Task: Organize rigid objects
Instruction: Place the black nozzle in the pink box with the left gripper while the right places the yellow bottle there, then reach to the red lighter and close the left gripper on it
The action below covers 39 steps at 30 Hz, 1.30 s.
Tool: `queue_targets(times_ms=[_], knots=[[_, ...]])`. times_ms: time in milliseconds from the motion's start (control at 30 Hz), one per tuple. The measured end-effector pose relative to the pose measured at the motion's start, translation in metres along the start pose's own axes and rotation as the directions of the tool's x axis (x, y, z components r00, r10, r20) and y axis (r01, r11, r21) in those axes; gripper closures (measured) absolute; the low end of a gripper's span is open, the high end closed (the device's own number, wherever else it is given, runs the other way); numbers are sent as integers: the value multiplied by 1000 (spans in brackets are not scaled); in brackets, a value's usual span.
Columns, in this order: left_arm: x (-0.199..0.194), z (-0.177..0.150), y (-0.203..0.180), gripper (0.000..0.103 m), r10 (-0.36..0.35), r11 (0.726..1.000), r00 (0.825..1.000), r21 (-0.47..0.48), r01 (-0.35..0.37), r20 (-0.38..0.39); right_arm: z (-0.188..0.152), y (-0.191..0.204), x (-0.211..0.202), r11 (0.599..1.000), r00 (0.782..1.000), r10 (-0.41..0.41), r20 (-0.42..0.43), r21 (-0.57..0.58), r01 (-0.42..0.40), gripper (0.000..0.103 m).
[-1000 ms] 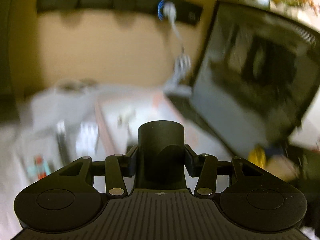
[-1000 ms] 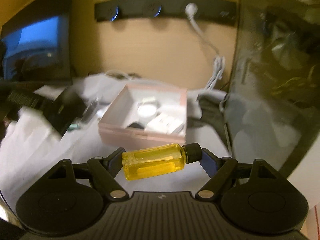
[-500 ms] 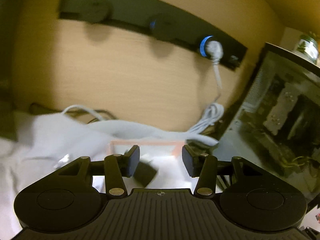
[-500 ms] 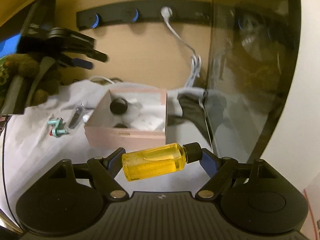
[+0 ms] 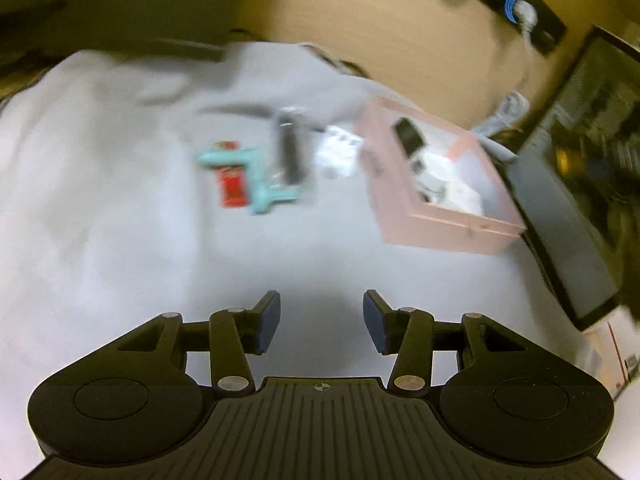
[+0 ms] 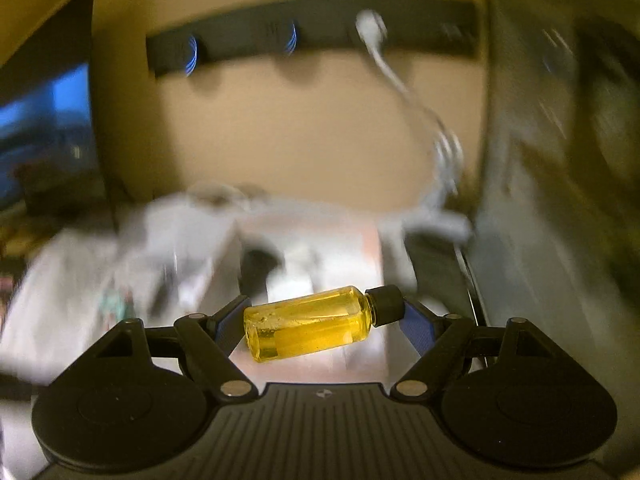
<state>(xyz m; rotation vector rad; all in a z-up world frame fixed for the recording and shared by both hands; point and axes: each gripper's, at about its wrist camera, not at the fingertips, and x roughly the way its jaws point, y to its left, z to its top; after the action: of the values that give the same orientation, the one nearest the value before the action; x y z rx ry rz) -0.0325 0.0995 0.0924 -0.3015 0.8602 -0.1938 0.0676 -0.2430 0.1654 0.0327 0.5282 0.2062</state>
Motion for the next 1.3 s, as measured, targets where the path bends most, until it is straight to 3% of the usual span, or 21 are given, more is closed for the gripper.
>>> queue_targets(times_ms=[100, 233, 433, 733, 833, 933, 1100, 1200, 1300], knots=[[-6, 0, 14, 53, 48, 998, 999, -32, -47, 18, 41, 3, 39, 999, 998, -51, 24, 8, 51, 17], [-9, 2, 32, 53, 77, 995, 997, -58, -75, 27, 52, 5, 52, 995, 995, -96, 31, 16, 95, 17], [7, 12, 40, 53, 75, 995, 997, -62, -75, 10, 2, 11, 41, 994, 992, -113, -55, -22, 112, 17], [49, 65, -1, 53, -5, 1000, 995, 16, 3, 95, -83, 40, 1, 982, 972, -160, -174, -132, 138, 17], [65, 81, -8, 53, 44, 999, 992, 6, -45, 118, -98, 42, -8, 986, 963, -153, -224, -93, 135, 17], [73, 87, -12, 53, 137, 990, 979, 22, -142, 151, -109, 45, -16, 981, 954, -186, -236, -102, 166, 17], [73, 91, 7, 53, 217, 976, 963, -8, -219, 161, -120, 41, -22, 974, 941, -222, -254, -111, 200, 17], [74, 95, 23, 53, 244, 970, 959, -52, -239, 146, -121, 37, -19, 976, 937, -219, -272, -80, 205, 17], [81, 97, 32, 53, 205, 978, 972, -70, -198, 117, -123, 40, -14, 978, 934, -209, -291, -71, 197, 17]])
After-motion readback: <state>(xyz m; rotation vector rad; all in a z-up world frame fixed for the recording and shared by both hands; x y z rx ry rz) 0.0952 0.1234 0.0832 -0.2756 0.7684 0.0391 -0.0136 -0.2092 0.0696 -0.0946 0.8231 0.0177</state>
